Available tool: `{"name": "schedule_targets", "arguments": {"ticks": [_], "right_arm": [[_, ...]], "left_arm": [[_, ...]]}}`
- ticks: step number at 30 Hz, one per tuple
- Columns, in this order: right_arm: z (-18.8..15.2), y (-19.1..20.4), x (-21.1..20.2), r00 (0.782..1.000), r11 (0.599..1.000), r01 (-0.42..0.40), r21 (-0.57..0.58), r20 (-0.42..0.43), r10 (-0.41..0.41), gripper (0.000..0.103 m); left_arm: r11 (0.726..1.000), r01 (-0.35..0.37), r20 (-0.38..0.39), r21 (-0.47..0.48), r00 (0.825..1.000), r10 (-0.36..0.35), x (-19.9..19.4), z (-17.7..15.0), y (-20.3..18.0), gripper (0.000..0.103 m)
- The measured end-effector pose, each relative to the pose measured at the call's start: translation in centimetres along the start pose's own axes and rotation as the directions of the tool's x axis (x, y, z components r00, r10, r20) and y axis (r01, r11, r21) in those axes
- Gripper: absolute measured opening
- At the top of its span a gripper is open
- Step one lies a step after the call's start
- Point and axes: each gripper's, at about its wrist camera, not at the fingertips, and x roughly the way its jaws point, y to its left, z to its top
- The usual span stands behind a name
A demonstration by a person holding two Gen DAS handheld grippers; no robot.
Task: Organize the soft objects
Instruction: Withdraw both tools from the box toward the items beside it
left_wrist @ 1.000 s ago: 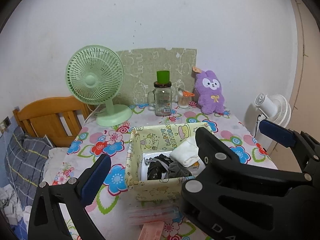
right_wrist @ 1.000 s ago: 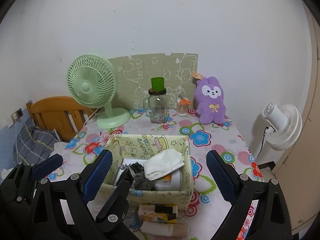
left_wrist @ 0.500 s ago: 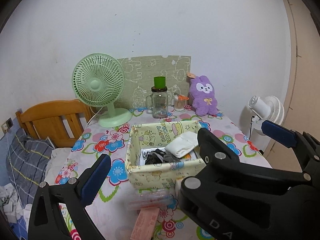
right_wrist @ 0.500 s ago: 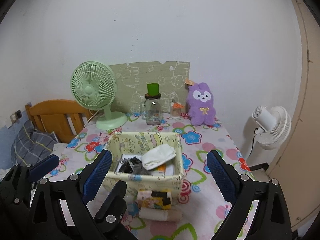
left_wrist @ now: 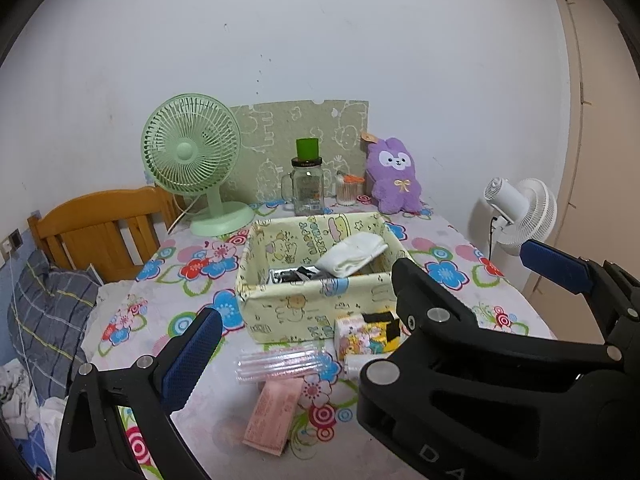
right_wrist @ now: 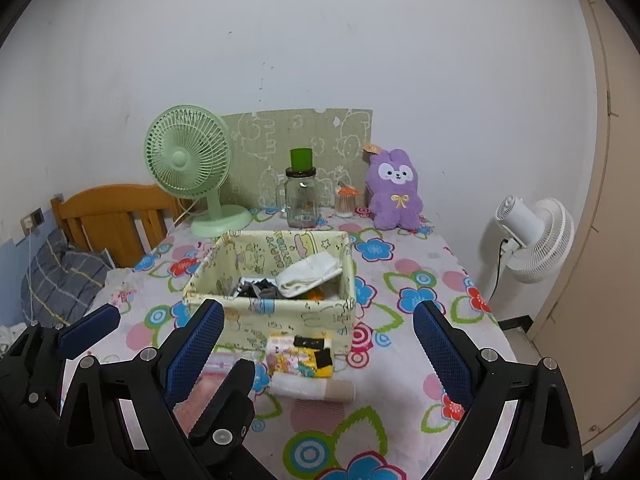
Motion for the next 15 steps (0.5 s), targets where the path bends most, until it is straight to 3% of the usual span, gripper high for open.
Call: {"name": "schedule_targets", "arguments": {"ticks": [15], "right_arm": [[-4.2,0.4,0.4,0.998,0.999,-0.040,0.008,-0.039,0.041,0.097]], "left_arm": [[1.000,-0.001,-0.008,-0.012,1.000,0.001,0.1,-3.9,0.3,0.103]]}}
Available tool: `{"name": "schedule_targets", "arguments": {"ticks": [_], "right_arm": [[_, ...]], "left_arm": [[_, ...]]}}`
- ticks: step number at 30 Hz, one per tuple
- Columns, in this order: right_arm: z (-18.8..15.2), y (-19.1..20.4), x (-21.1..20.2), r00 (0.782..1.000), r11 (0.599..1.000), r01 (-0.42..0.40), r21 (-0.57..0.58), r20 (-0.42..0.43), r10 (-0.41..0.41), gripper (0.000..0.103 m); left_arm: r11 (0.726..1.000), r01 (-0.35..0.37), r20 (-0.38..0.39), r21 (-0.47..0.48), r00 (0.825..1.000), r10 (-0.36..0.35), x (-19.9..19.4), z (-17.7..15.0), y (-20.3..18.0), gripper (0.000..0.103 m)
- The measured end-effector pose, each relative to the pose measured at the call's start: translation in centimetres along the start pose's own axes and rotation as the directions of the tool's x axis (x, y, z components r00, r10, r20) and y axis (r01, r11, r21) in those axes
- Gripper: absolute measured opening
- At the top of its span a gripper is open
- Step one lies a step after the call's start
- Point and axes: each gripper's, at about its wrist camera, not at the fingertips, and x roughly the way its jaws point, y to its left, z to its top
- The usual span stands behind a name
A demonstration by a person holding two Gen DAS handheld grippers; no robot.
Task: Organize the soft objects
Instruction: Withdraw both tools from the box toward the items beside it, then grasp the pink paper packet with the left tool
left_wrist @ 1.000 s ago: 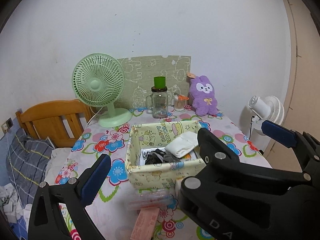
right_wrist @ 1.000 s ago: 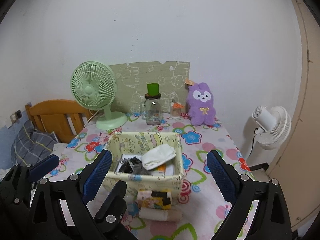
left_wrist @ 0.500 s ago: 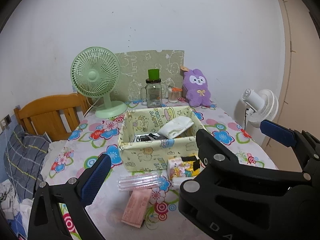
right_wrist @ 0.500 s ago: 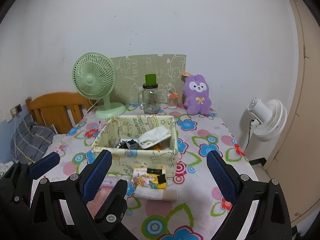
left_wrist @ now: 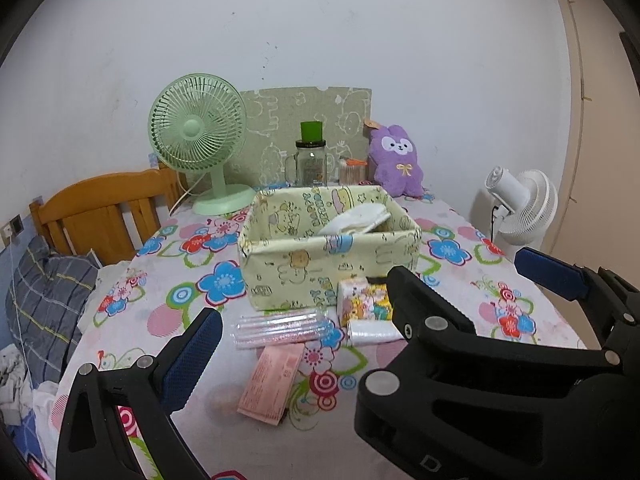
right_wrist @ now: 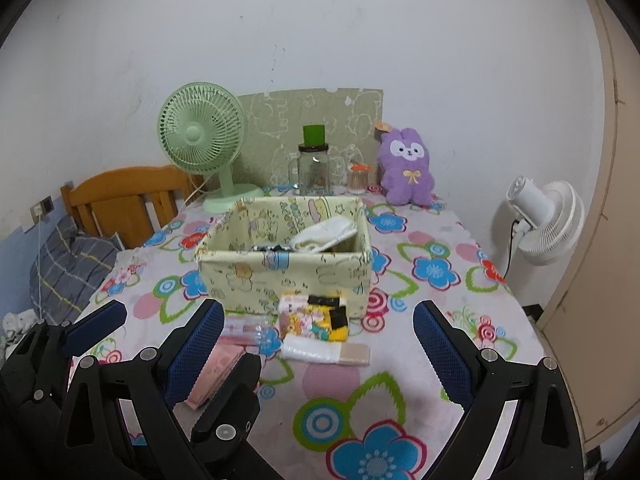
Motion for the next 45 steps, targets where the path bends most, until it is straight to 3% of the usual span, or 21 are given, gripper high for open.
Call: {"name": "schedule_targets", "arguments": {"ticks": [15,25,37,45], "right_arm": [[-3.0,0.0,2.5,0.998,1.000,0.002,0.023,-0.067,-0.001,0.097],[-4.1,0.6,5.2,0.990,1.000,-0.006,0.028,-0.137,0.010,0.097],[-4.3,0.9,7.9,0.980,0.999,-0.028,0.033,-0.194,0.034,0.097],[-4.3,1.3,9.2,0.975,0.999,-0.031,0.027,-0.220,0.036,0.097]], "left_arm": [[0.999,0.046,-0.071,0.014,0.997,-0.044,2.4,-2.9,0.3,0.102],[1.000,0.028,-0.139,-0.002,0.990,-0.028,4.7,-4.0,1.3,0.102],[1.000,-0.024,-0.202,-0.019,0.979,0.019,7.6,-4.3,2.9,0.095],[0.998,-0.018,-0.259,-0.057,0.966,0.002,9.3,-4.7,4.2,0.080]]}}
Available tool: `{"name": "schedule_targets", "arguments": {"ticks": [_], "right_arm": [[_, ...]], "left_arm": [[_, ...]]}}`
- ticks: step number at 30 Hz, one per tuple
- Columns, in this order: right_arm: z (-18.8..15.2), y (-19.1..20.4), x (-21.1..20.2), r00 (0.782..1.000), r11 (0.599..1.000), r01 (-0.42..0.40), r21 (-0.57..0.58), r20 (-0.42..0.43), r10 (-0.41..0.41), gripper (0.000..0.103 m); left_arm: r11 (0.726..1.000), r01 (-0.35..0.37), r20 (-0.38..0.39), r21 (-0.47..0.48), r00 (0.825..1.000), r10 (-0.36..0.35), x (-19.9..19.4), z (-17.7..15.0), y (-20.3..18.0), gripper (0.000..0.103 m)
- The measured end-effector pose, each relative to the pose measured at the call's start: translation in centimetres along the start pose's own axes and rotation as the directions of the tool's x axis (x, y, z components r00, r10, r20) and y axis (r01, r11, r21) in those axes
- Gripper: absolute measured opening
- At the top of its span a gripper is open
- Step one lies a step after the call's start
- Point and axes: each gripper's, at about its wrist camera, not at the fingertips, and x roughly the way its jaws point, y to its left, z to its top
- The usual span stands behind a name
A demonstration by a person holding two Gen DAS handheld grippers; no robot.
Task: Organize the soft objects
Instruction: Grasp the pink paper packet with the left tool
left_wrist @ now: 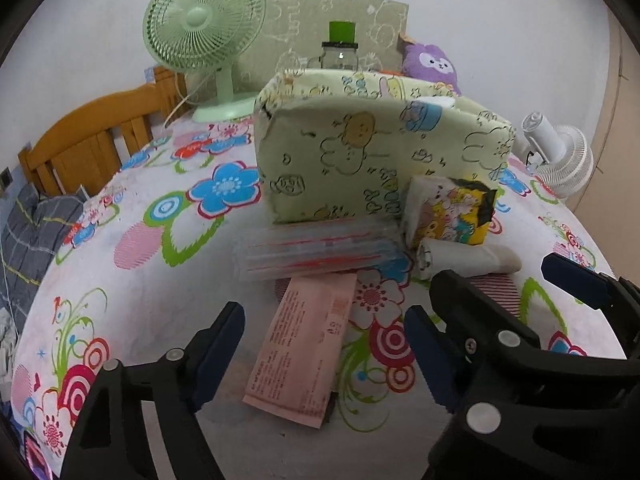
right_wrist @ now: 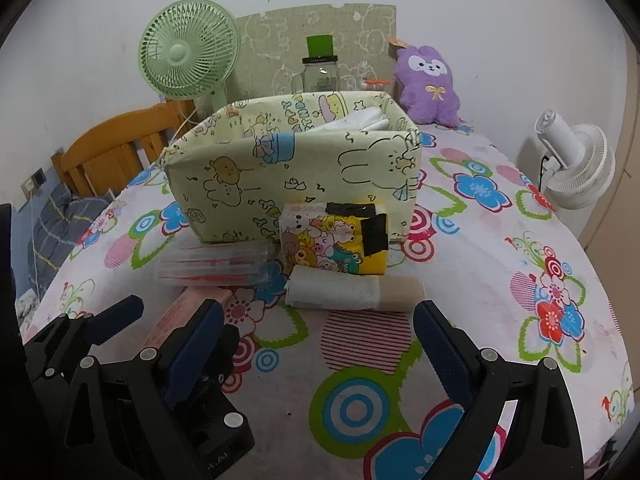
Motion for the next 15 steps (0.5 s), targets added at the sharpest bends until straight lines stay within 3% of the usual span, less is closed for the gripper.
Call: {"name": "schedule_targets", "arguments": {"ticks": [4,7,15], "right_arm": [[0.1,0.1,0.6,1.000,1.000,-0.004,0.000,-0.012,0.004,0.097],[0.3,0.1,0.9,1.000,1.000,-0.006,-0.001,-0.017,0.006,0.097],[0.3,-0.3,1.3,0.999,1.000,-0.022,0.019,-0.032,0.022,0.097]], "left_arm": [[0.999,0.040,-0.051,-0.027,0.998,-0.041,0.8,0.0,0.3,0.076],[0.999,0.035,-0.043,-0.029,0.998,-0.036,0.8,0.0,0.3,0.069],[0.999,-0.002,-0.047,-0.037,0.999,0.000,0.8,0.2,0.5,0.044]]}}
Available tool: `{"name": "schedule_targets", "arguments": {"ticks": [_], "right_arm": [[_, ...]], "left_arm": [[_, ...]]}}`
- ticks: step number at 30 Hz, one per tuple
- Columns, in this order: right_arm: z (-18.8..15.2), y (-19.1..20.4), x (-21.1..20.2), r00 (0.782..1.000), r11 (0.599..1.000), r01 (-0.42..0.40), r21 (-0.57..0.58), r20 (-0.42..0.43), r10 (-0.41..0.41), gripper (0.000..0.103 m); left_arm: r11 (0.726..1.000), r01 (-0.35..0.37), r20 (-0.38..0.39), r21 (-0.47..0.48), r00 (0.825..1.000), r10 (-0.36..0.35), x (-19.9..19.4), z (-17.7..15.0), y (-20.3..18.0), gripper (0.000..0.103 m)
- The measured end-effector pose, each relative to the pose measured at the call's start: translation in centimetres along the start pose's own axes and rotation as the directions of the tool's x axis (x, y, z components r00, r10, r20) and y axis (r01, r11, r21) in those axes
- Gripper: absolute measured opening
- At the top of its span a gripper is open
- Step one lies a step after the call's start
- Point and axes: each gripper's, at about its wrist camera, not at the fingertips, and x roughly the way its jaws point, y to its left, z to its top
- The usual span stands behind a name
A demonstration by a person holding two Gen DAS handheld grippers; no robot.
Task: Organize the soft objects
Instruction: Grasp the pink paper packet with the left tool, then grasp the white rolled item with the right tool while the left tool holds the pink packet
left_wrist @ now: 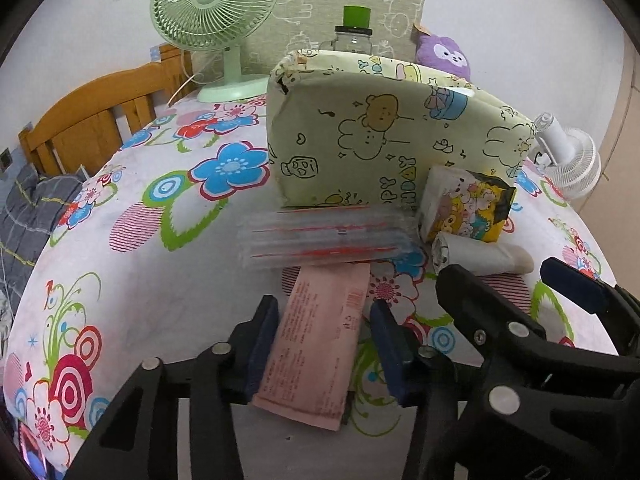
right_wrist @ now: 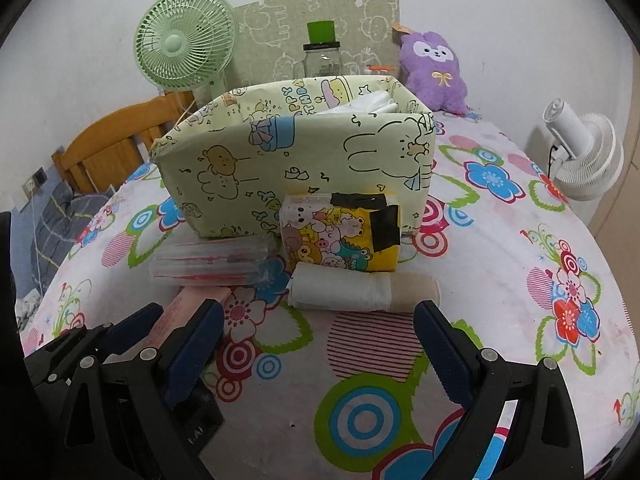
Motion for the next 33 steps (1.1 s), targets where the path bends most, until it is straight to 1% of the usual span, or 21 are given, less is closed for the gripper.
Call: {"name": "schedule_targets", "arguments": {"ticks": [3,8,14,20,27,33], "right_arm": [[-0.1,-0.2,-0.1,1.000,1.000,-0.002,0.004,-0.001,0.002,0.097],[-0.3,-0.7,-0.3,1.000,1.000,-0.007,0.005,-0.002,0.007,0.097],[-0.5,-1.4,-0.6,1.000,1.000,-0.002,0.007,0.002,0.002,0.097],[-0.4,-2.6,-0.5,1.000,1.000,0.008,0.003,-0.004,-0.008,0.097],[0.7,-3.8,0.9,1.000,1.000,0.001,0.024,-0.027,0.000,0.097],[1.4,-3.3,2.1,0.999,1.000,-0.005,-0.013,-0.049,0.004,0.097]], "left_arm": [[1.000,-0.007,0.000,0.000,1.000,0.007,0.0,0.0,-0.1,0.041],[1.000,-0.025,-0.002,0.015,1.000,0.025,-0.2,-0.3,-1.0,0.040],[0.999,0.027,-0.007,0.047,1.000,-0.027,-0.7,-0.8,-2.9,0.040],[0.998,0.039,-0.004,0.057,0.999,-0.039,-0.5,-0.5,-4.2,0.040],[0.999,0.021,-0.014,0.046,1.000,-0.021,0.1,0.0,-4.5,0.040],[1.000,-0.005,-0.010,0.029,1.000,0.005,0.8,0.8,-4.0,0.040]]}}
